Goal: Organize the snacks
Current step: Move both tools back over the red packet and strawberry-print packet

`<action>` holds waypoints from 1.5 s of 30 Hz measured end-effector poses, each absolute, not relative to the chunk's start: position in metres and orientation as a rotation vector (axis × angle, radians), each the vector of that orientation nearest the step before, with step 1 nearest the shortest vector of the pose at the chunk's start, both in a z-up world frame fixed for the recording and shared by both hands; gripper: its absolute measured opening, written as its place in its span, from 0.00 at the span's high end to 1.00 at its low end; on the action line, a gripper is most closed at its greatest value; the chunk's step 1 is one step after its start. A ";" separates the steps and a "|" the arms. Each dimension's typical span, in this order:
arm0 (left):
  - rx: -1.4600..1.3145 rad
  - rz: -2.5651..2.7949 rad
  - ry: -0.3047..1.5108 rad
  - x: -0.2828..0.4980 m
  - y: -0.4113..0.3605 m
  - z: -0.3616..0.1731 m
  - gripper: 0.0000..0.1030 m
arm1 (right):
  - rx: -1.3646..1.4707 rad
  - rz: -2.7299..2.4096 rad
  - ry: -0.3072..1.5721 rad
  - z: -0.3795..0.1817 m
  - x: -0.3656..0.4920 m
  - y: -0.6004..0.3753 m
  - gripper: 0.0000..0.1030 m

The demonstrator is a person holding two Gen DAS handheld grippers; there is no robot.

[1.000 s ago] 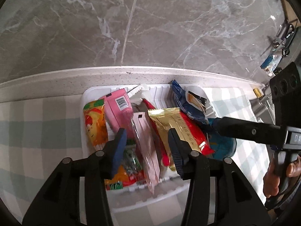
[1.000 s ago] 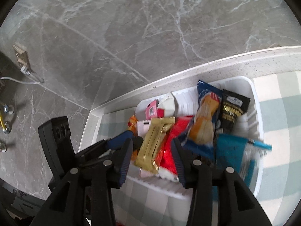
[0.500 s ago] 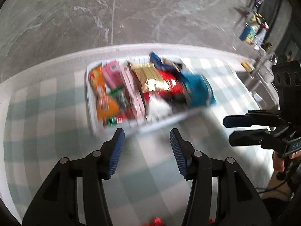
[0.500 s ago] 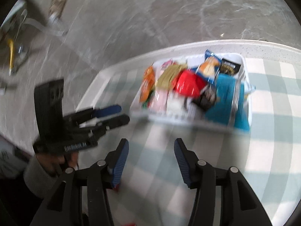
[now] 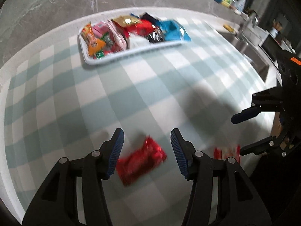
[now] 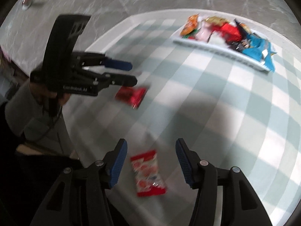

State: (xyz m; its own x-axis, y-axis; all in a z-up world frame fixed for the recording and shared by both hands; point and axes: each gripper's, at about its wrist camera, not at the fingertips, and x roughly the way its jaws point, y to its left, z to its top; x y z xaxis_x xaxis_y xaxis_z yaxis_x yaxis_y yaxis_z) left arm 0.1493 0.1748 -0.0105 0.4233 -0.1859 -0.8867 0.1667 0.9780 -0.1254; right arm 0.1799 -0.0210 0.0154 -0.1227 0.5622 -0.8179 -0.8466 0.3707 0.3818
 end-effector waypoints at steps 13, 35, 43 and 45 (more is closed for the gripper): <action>0.138 -0.310 1.180 0.137 0.173 -0.038 0.51 | -0.475 1.199 1.162 -0.008 0.142 -0.019 0.41; 0.262 -0.417 1.207 0.136 0.161 -0.027 0.47 | -0.471 1.154 1.168 -0.011 0.131 -0.019 0.38; 0.320 -0.423 1.239 0.143 0.157 -0.045 0.47 | -0.518 1.134 1.166 -0.019 0.128 -0.018 0.37; 0.328 -0.424 1.243 0.144 0.156 -0.048 0.47 | -0.534 1.132 1.163 -0.020 0.126 -0.017 0.37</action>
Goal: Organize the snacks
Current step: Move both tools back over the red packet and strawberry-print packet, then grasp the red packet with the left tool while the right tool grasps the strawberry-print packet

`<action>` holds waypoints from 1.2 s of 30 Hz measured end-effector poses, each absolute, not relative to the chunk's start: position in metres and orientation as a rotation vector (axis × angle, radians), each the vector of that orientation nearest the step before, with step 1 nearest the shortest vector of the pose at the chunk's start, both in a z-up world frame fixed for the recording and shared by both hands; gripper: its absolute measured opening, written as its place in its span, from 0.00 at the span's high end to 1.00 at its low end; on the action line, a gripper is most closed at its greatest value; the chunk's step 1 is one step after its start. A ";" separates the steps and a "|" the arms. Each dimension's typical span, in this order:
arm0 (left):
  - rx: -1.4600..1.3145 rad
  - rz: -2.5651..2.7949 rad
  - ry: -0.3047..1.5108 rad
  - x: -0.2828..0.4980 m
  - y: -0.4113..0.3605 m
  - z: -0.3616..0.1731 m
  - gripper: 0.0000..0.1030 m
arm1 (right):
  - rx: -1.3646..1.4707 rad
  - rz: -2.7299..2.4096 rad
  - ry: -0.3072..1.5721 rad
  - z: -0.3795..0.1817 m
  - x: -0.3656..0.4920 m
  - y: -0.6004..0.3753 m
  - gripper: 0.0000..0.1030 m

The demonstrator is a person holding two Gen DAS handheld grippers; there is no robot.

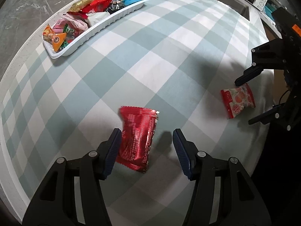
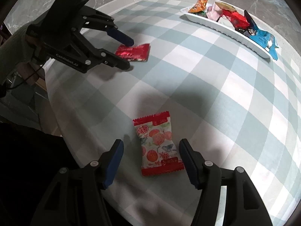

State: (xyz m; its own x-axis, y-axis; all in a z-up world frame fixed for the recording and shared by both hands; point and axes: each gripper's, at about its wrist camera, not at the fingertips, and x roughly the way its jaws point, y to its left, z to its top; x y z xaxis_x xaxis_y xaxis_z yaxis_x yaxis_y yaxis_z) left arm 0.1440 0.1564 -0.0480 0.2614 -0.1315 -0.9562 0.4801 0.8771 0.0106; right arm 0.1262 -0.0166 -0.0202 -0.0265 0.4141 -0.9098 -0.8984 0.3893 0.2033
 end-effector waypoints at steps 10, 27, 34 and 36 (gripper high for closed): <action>0.362 -0.414 1.248 0.146 0.150 -0.059 0.44 | -0.596 1.132 1.133 -0.023 0.122 -0.013 0.37; 0.279 -0.390 1.214 0.146 0.151 -0.055 0.69 | -0.508 1.102 1.177 -0.021 0.142 -0.022 0.63; 0.197 -0.382 1.214 0.148 0.160 -0.052 0.73 | -0.389 1.101 1.217 -0.016 0.153 -0.029 0.65; 0.194 -0.380 1.211 0.148 0.161 -0.051 0.74 | -0.368 1.100 1.224 -0.015 0.155 -0.030 0.65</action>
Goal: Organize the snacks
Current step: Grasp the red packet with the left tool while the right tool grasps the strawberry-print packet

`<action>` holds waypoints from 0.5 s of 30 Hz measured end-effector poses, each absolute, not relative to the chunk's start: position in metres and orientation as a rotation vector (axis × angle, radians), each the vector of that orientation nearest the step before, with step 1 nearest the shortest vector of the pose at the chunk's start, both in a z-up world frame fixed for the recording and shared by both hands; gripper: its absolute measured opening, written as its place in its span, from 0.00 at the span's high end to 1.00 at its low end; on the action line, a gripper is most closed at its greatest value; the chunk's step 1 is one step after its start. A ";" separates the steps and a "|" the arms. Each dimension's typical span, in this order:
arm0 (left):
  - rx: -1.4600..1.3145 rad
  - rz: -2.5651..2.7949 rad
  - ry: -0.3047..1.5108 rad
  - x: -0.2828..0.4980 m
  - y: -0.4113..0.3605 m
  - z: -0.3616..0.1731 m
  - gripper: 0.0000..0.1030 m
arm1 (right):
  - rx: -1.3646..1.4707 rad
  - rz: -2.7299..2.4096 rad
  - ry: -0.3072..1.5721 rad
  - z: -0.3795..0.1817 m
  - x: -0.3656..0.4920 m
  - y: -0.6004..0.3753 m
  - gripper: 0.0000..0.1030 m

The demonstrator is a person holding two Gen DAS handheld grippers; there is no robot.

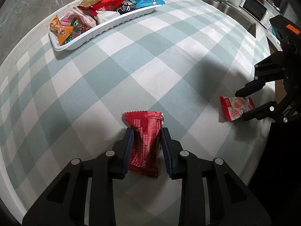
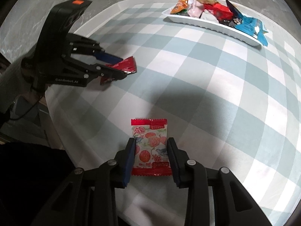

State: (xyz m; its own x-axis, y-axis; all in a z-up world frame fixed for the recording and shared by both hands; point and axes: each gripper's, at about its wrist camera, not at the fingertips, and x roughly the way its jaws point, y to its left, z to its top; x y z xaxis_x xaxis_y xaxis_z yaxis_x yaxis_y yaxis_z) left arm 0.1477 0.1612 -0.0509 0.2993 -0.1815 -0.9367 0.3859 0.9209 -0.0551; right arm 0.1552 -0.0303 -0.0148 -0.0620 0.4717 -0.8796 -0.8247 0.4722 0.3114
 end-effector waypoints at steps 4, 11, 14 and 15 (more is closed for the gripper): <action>0.183 -0.383 1.209 0.147 0.162 -0.050 0.76 | -0.323 1.101 1.239 -0.014 0.161 -0.033 0.65; 0.147 -0.381 1.205 0.148 0.164 -0.048 0.78 | -0.251 1.099 1.259 -0.013 0.172 -0.037 0.67; 0.130 -0.379 1.203 0.149 0.166 -0.048 0.78 | -0.236 1.095 1.264 -0.014 0.174 -0.038 0.68; 0.121 -0.378 1.203 0.150 0.167 -0.048 0.79 | -0.232 1.094 1.264 -0.013 0.174 -0.038 0.68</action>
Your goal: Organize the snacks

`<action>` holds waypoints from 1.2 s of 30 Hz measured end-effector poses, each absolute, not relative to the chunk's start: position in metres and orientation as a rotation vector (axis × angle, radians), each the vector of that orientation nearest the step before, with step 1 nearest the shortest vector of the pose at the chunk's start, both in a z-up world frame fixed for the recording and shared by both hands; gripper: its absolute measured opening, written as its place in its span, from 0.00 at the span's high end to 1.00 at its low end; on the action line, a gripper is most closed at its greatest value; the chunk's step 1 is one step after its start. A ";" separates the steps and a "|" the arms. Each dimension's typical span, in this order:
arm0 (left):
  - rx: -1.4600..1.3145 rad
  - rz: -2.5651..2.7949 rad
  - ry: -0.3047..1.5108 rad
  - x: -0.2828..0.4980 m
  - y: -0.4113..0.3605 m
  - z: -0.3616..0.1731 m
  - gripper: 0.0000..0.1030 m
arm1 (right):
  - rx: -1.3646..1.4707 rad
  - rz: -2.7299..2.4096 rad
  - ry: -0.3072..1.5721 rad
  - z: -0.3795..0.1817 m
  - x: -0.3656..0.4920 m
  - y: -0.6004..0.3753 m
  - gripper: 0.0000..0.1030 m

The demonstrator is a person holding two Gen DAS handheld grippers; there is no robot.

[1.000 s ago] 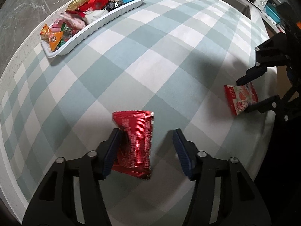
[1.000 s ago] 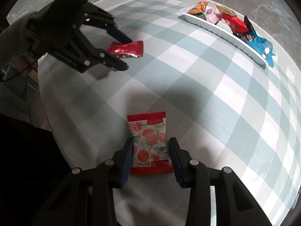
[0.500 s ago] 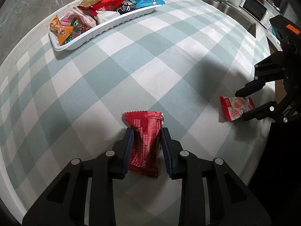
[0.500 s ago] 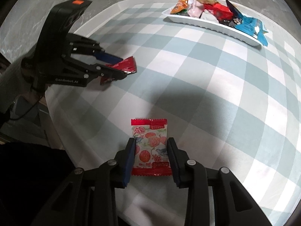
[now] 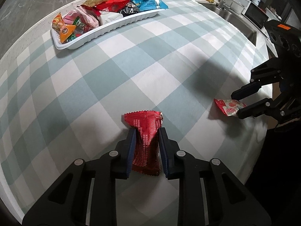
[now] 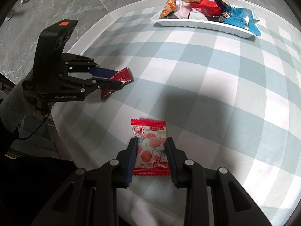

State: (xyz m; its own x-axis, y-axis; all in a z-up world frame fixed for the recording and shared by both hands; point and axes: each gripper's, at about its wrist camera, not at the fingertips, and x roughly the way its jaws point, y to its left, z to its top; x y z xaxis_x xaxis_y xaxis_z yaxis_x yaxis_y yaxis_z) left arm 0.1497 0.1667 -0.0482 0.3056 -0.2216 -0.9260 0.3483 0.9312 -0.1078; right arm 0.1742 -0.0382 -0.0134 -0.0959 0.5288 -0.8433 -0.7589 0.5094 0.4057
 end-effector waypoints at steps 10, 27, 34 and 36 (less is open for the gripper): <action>0.066 -0.366 1.205 0.155 0.171 -0.049 0.79 | -0.296 1.064 1.263 -0.017 0.174 -0.031 0.64; 0.035 -0.340 1.192 0.161 0.173 -0.049 0.79 | -0.216 1.073 1.297 -0.022 0.189 -0.031 0.65; 0.003 -0.335 1.177 0.170 0.175 -0.043 0.80 | -0.036 1.085 1.340 -0.018 0.213 -0.040 0.65; -0.006 -0.334 1.172 0.173 0.175 -0.042 0.80 | -0.004 1.087 1.348 -0.016 0.217 -0.041 0.65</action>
